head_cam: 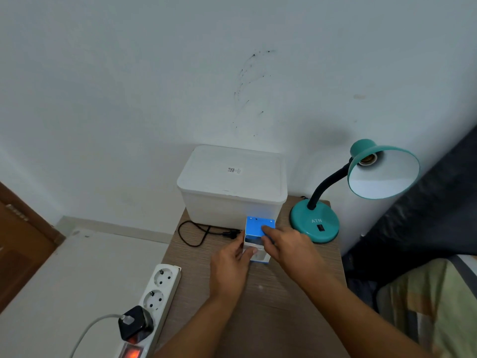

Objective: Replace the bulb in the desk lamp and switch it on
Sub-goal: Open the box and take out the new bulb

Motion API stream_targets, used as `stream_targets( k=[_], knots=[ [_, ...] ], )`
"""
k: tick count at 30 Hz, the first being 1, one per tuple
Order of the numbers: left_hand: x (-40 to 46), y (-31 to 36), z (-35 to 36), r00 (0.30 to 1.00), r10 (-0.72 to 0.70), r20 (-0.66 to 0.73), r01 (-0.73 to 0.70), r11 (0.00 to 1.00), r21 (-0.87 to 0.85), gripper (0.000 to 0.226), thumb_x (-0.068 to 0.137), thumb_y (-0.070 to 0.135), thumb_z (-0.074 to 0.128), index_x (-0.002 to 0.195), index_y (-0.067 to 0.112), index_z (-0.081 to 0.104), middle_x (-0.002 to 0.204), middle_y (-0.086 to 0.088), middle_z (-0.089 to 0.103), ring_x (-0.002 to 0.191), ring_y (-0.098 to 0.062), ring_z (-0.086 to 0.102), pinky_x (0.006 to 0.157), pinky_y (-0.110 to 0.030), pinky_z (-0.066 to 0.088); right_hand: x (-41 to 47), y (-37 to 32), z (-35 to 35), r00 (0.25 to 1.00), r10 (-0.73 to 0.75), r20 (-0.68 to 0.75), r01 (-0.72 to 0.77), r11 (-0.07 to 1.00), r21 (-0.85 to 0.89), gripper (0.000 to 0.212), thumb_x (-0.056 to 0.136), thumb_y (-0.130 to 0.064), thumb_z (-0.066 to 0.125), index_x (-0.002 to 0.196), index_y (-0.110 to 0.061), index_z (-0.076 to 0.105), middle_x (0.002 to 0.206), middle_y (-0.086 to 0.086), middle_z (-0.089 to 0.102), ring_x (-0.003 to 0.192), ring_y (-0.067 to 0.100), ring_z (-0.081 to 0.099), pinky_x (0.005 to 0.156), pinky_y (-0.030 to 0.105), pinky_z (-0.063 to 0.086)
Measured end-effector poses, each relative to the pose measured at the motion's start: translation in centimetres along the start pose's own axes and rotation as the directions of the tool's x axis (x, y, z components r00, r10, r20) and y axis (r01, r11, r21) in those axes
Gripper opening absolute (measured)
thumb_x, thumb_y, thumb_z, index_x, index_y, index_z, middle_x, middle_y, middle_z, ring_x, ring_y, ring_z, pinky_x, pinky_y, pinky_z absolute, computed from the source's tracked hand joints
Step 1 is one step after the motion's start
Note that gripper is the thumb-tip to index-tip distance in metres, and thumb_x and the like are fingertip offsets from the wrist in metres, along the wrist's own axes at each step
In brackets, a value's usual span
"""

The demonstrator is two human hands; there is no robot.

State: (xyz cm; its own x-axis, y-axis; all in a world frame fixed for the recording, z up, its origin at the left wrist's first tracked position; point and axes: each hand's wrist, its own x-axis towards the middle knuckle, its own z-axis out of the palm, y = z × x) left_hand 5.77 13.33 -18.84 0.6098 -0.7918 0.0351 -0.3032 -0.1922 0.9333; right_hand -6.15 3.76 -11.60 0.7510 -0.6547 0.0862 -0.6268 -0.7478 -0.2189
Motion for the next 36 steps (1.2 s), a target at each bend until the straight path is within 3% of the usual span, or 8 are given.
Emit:
stream_targets(
  k=[6,9,13,18,22,25,32,36],
  knots=[
    [0.2,0.6,-0.5,1.0,0.016,-0.014,-0.018,0.995,-0.095,0.047,0.085,0.017,0.077,0.12,0.038,0.054,0.115,0.014,0.07,0.103,0.004,0.067,0.082,-0.016,0.057,0.8,0.1,-0.9,0.97,0.17,-0.172,-0.139,0.973,0.183,0.03,0.1,-0.04,0.046,0.111,-0.017,0.063,0.095,0.002,0.07,0.084,0.021,0.065,0.071,0.037,0.051],
    [0.5,0.8,-0.7,0.994,0.108,0.006,-0.108,0.994,0.031,0.056,0.087,0.024,0.075,0.123,0.05,0.041,0.124,0.015,0.064,0.11,-0.001,0.065,0.085,-0.022,0.058,1.3,0.0,-1.2,0.948,0.245,-0.202,-0.182,0.941,0.285,0.028,0.098,-0.041,0.048,0.104,-0.018,0.063,0.091,0.001,0.07,0.079,0.018,0.063,0.069,0.037,0.052],
    [0.9,0.6,-0.9,0.97,0.227,0.091,-0.24,0.954,0.18,0.079,0.095,0.031,0.064,0.15,0.056,0.012,0.145,0.012,0.048,0.122,-0.007,0.058,0.093,-0.03,0.057,1.7,0.0,-1.2,0.939,0.27,-0.213,-0.195,0.928,0.317,0.028,0.098,-0.041,0.049,0.105,-0.019,0.064,0.089,0.002,0.07,0.077,0.017,0.063,0.069,0.039,0.053],
    [1.7,0.7,-1.1,0.939,0.292,0.179,-0.333,0.902,0.275,0.086,0.097,0.029,0.06,0.145,0.065,-0.003,0.135,0.01,0.044,0.115,-0.008,0.057,0.088,-0.028,0.058,1.8,0.0,-0.9,0.93,0.302,-0.21,-0.214,0.908,0.36,0.029,0.097,-0.042,0.051,0.11,-0.02,0.063,0.095,0.0,0.07,0.082,0.015,0.064,0.071,0.034,0.054],
    [2.0,0.9,-1.3,0.937,0.293,0.19,-0.34,0.891,0.302,0.093,0.096,0.03,0.063,0.144,0.065,-0.009,0.132,0.009,0.046,0.113,-0.004,0.055,0.09,-0.027,0.057,0.7,0.1,-0.2,0.907,0.39,-0.162,-0.279,0.84,0.465,0.022,0.093,-0.045,0.056,0.103,-0.029,0.046,0.094,-0.008,0.065,0.079,0.01,0.064,0.064,0.029,0.055],
    [2.2,1.0,-1.6,0.933,0.294,0.207,-0.347,0.889,0.298,0.097,0.093,0.027,0.066,0.146,0.062,-0.007,0.127,0.01,0.048,0.109,-0.003,0.054,0.089,-0.024,0.055,0.0,0.7,0.9,0.925,0.351,-0.147,-0.253,0.856,0.45,0.02,0.086,-0.042,0.066,0.092,-0.03,0.051,0.086,-0.012,0.059,0.074,0.005,0.057,0.063,0.028,0.051],
    [3.4,1.7,-2.4,0.934,0.237,0.267,-0.322,0.881,0.346,0.094,0.089,0.031,0.07,0.155,0.045,0.005,0.111,0.004,0.053,0.093,-0.003,0.05,0.084,-0.018,0.048,1.3,0.9,1.2,0.937,0.34,0.087,-0.344,0.845,0.409,0.054,0.08,-0.046,0.072,0.127,-0.022,0.061,0.127,-0.004,0.061,0.112,0.013,0.057,0.091,0.031,0.05],
    [4.1,1.7,-2.6,0.935,0.196,0.296,-0.301,0.881,0.365,0.103,0.085,0.034,0.073,0.151,0.055,-0.003,0.108,0.008,0.052,0.092,-0.002,0.053,0.084,-0.016,0.049,2.7,1.0,0.3,0.916,0.322,0.24,-0.392,0.845,0.364,0.058,0.077,-0.045,0.073,0.127,-0.016,0.062,0.128,0.001,0.064,0.113,0.018,0.06,0.092,0.032,0.051]
  ],
)
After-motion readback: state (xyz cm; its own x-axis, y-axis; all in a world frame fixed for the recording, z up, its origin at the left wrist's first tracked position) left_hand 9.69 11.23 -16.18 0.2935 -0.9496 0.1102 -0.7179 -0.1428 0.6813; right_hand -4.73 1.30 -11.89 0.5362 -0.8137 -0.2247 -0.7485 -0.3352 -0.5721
